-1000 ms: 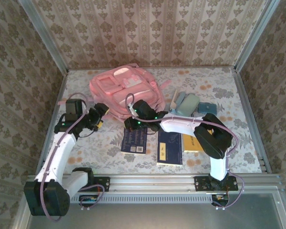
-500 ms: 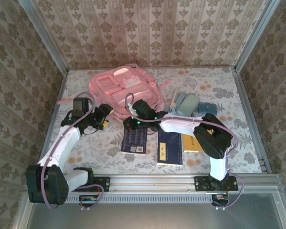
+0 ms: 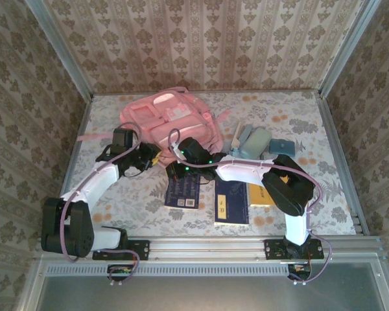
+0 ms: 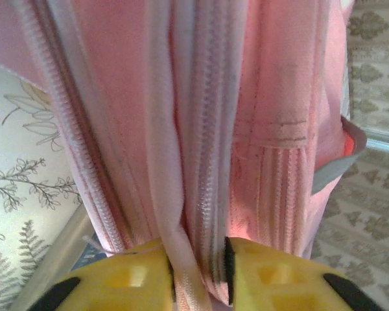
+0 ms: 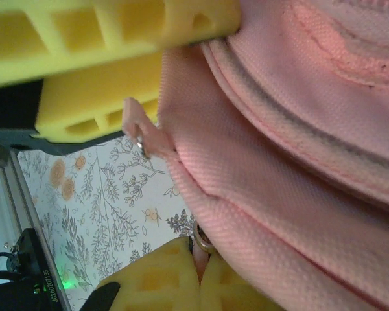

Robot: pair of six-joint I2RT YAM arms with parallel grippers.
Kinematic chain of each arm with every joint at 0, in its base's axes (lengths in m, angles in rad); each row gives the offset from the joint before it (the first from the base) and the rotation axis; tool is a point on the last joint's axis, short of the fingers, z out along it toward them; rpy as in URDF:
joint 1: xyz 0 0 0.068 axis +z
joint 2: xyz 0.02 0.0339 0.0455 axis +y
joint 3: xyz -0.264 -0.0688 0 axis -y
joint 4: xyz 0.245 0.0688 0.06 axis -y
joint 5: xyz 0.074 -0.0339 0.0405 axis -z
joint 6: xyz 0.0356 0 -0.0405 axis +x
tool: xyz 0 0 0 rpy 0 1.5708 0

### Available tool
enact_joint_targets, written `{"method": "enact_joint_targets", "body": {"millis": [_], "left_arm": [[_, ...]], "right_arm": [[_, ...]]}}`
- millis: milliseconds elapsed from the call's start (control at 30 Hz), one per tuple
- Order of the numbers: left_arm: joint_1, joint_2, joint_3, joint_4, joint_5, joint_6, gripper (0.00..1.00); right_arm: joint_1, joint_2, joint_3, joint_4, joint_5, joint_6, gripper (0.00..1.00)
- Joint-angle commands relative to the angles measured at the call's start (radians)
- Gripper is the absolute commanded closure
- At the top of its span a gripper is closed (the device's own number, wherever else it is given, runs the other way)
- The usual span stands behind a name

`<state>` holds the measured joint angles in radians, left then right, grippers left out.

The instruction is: Pack the student bag

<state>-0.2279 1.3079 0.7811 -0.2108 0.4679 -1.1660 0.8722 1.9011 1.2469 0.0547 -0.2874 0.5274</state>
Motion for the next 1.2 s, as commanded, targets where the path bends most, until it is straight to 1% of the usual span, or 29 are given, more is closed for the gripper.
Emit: {"method": "enact_joint_targets", "body": {"millis": [0,67,400,733,967,1167], "left_arm": [[-0.002,0.003,0.021,0.045,-0.034,0.018,0.92],[0.002,0.007,0.028,0.038,-0.05,0.028,1.0],[0.053,0.03,0.054,0.011,-0.097,0.044,1.0],[0.083,0.022,0.064,-0.006,-0.094,0.047,1.0],[0.109,0.012,0.056,-0.016,-0.085,0.058,1.0],[0.133,-0.007,0.054,-0.038,-0.073,0.076,1.0]], "right_arm": [[0.016,-0.031,0.004,-0.016,0.026,-0.007,1.0],[0.016,-0.042,-0.003,-0.041,0.052,-0.007,1.0],[0.013,-0.128,-0.07,-0.096,0.123,-0.02,1.0],[-0.012,-0.174,-0.136,-0.128,0.145,-0.036,1.0],[-0.045,-0.22,-0.179,-0.15,0.139,-0.058,1.0],[-0.091,-0.241,-0.191,-0.204,0.131,-0.102,1.0]]}}
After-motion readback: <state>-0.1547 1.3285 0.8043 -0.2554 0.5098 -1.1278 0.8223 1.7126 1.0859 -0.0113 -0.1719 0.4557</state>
